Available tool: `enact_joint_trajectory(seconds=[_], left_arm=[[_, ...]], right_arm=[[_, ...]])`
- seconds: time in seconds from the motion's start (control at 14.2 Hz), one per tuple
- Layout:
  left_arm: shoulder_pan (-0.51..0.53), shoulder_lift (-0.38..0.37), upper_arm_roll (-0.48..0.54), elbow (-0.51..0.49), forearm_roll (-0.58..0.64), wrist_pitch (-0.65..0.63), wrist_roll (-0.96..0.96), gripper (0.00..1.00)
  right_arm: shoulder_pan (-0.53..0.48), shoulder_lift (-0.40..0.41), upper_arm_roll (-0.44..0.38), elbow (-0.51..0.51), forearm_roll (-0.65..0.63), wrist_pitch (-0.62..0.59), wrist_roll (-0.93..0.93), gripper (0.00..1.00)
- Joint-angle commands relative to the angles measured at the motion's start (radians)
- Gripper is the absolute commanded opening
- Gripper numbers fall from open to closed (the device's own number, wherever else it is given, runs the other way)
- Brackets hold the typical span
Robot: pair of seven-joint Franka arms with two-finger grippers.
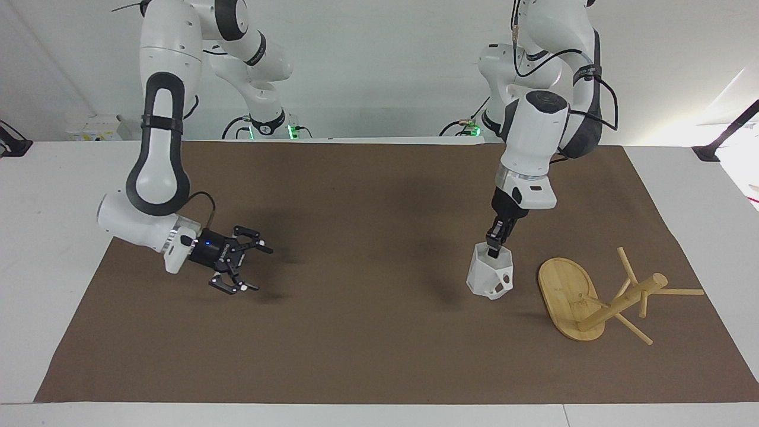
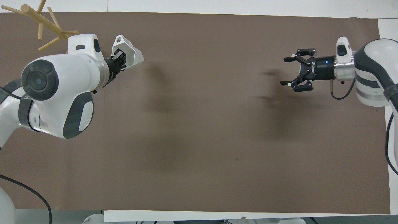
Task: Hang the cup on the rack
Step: 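Carry the cup with the left gripper while the right gripper withdraws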
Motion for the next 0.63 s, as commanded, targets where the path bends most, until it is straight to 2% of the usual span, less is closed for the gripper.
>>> enact_joint_trajectory(seconds=[0.0,0.14,0.28,0.42,0.56], left_arm=[[0.05,-0.093,-0.014,-0.179,0.012,0.18,0.029,0.0],[0.082,-0.098,-0.014,-0.214,0.012,0.26,0.053,0.0],[0.099,-0.092,-0.014,-0.205,0.012,0.266,0.07,0.0],[0.14,-0.087,-0.016,-0.202,0.012,0.266,0.168,0.0],[0.17,-0.077,-0.017,-0.176,0.012,0.265,0.213,0.0]], right_arm=[[-0.009,-0.155,0.008,0.022,-0.312,-0.052,0.329,1.0],[-0.007,-0.193,0.012,0.125,-0.539,-0.194,0.554,1.0],[-0.007,-0.215,0.015,0.247,-0.687,-0.35,0.748,1.0],[-0.003,-0.273,0.023,0.284,-0.822,-0.427,0.943,1.0],[0.031,-0.328,0.027,0.289,-0.888,-0.533,1.18,1.0]])
